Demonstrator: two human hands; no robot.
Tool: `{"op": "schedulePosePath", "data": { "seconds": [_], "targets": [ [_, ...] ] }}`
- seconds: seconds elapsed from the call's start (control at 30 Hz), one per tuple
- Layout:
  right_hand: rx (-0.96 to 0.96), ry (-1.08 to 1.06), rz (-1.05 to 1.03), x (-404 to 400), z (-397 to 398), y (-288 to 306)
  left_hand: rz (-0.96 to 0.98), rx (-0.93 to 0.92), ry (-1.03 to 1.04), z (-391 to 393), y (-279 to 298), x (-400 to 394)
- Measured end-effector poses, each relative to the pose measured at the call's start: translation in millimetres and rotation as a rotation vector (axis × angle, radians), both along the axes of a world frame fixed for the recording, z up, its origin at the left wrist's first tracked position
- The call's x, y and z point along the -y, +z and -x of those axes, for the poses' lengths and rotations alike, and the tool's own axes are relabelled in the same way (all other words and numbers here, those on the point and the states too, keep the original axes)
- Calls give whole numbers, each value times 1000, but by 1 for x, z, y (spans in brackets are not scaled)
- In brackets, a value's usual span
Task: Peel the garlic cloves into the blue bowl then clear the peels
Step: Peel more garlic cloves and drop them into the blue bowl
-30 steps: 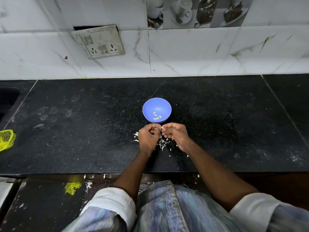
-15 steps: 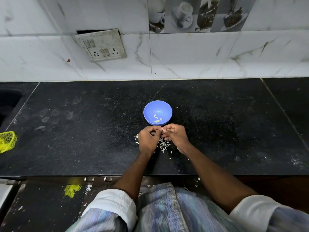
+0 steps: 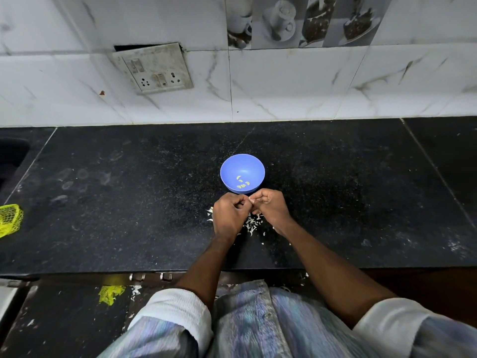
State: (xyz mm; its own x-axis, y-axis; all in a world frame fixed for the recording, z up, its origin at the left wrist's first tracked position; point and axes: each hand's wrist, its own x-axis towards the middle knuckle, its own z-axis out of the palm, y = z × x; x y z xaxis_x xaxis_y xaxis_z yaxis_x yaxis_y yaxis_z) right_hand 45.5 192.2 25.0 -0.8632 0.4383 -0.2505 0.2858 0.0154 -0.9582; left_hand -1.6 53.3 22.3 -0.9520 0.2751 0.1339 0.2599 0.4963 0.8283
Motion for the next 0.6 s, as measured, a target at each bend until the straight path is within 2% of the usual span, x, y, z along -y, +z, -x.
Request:
{"op": "schedulePosePath", "data": {
  "seconds": [0.2,0.4,0.6],
  "targets": [
    [-1,5,14,0,0,0,6,26,-18,1,1,-2],
    [29,-29,131,3,0,4,-135,208,57,5,-3,-6],
    [21,-65,133,0,0,8,-252,299,4,5,-3,-2]
  ]
}}
